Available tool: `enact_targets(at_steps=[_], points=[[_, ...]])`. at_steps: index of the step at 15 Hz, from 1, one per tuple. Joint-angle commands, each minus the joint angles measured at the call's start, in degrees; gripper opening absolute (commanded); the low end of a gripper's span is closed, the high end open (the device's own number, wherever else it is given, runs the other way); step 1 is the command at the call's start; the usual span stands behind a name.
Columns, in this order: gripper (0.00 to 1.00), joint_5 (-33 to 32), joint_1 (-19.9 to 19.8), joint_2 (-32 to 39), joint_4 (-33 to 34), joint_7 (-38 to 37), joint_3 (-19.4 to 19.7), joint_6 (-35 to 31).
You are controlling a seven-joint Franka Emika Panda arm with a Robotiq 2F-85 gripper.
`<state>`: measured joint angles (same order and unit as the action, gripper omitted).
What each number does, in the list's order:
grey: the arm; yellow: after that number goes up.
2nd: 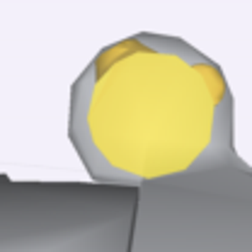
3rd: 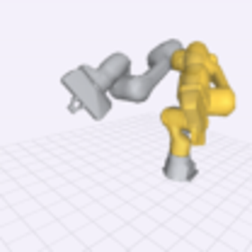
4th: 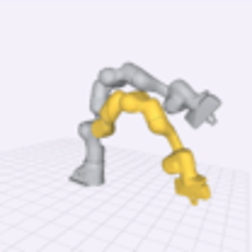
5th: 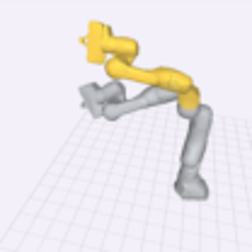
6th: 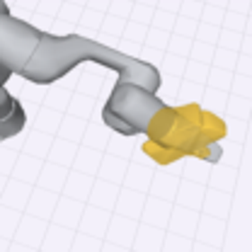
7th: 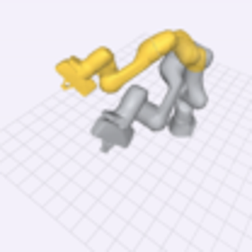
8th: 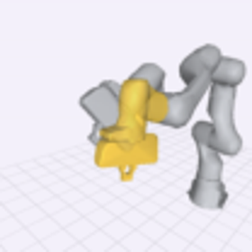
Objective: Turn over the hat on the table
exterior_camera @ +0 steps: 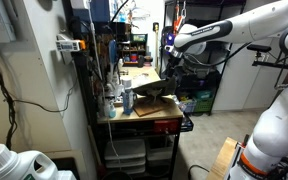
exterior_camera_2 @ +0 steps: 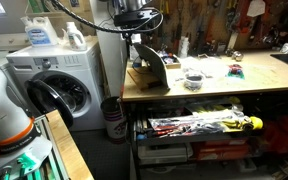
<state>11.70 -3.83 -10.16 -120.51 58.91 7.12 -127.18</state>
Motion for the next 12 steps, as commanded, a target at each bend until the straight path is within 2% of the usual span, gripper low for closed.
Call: enact_targets(at_steps=[1,12], points=[[1.0,-2.7,0.3,-2.2,-1.9,-1.6,0.0,-0.7],[1.0,-6.0,1.0,-2.6,-2.5,-2.2,-0.5,0.8]])
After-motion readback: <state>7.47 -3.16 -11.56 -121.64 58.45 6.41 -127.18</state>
